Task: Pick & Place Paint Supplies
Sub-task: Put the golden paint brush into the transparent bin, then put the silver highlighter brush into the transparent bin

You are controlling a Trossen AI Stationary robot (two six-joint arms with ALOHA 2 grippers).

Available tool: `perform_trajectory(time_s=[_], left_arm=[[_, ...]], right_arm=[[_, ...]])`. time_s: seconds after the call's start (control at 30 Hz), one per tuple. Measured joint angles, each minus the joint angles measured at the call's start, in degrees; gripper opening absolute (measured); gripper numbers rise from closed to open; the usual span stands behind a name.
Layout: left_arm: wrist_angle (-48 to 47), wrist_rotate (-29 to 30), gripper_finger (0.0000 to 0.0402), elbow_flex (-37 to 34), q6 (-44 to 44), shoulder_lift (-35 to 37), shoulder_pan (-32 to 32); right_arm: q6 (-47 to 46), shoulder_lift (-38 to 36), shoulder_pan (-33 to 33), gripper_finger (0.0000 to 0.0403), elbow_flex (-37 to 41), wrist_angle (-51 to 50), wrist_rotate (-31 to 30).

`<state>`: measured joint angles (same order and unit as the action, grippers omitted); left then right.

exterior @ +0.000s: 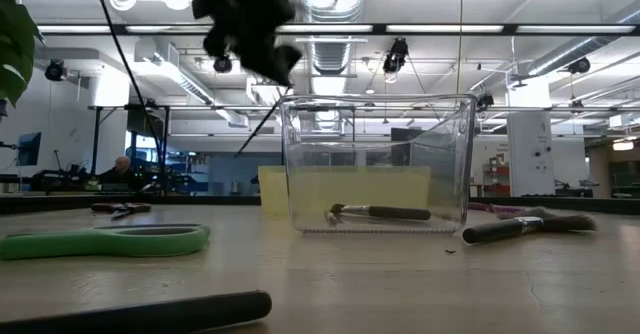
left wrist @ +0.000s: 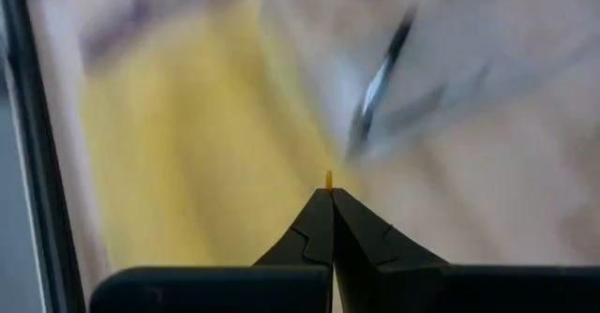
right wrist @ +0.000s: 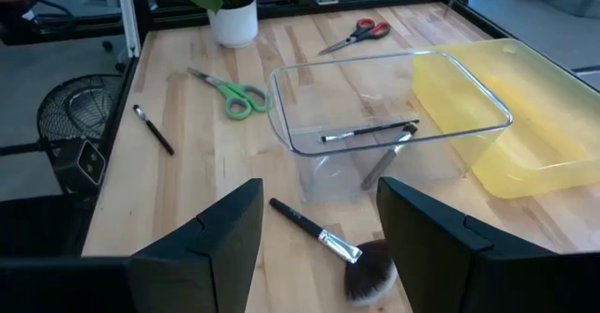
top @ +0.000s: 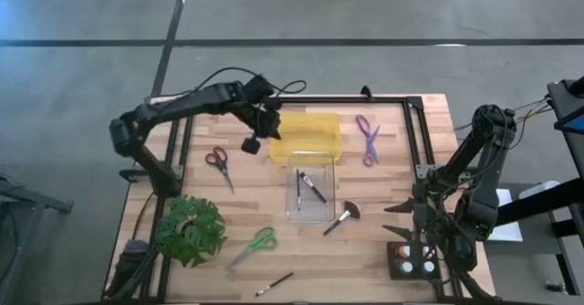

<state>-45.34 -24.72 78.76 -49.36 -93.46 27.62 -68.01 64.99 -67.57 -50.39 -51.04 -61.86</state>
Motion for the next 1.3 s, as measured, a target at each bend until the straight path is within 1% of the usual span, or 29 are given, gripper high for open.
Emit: perform_trajectory(time_s=[0.1,0.23,0.33,0.47,0.57,0.73,0.97,1.07,1.13,1.3], left_arm=[[6.1,-4.8,0.0,0.0,0.4,2.6,-5.0],[13.0,-6.0,0.0,0.1,1.0,3.1,-12.2],[17.8,-8.9,0.0,0.1,1.5,3.0,-16.5],[22.8,-9.8,0.0,-0.1,1.3,0.9,-21.7],[26.1,-11.1,0.0,-0.1,-1.0,-1.5,-24.4],[26.6,-11.9,0.0,-0.1,-6.5,-7.4,-25.0],[27.9,-8.7,0.0005,0.0,-4.1,-12.3,-22.1],[30.0,-7.9,0.0026,0.0,-1.0,-12.2,-21.6],[31.2,-6.2,0.0045,0.0,0.6,-11.9,-21.6],[29.6,-5.2,0.0091,0.0,0.8,-11.2,-21.5]], right_arm=[[0.7,0.0,0.0,0.0209,0.0,0.1,0.0],[1.9,0.0,0.0,0.0209,-0.7,0.3,0.3],[3.2,0.0,0.0,0.0209,-1.2,0.5,0.5],[5.0,0.0,0.0,0.0209,-1.7,0.6,0.5],[5.8,0.0,0.0,0.0209,-1.8,0.6,0.5],[6.2,0.0,0.0,0.0209,-1.8,1.2,0.9],[7.6,0.0,0.0,0.0209,-1.8,2.5,1.9],[8.2,0.0,0.0,0.0209,-1.8,2.5,1.9],[8.3,0.0,0.0,0.0209,-1.8,2.5,1.9],[8.3,0.0,0.0,0.0209,-1.8,2.5,1.9]])
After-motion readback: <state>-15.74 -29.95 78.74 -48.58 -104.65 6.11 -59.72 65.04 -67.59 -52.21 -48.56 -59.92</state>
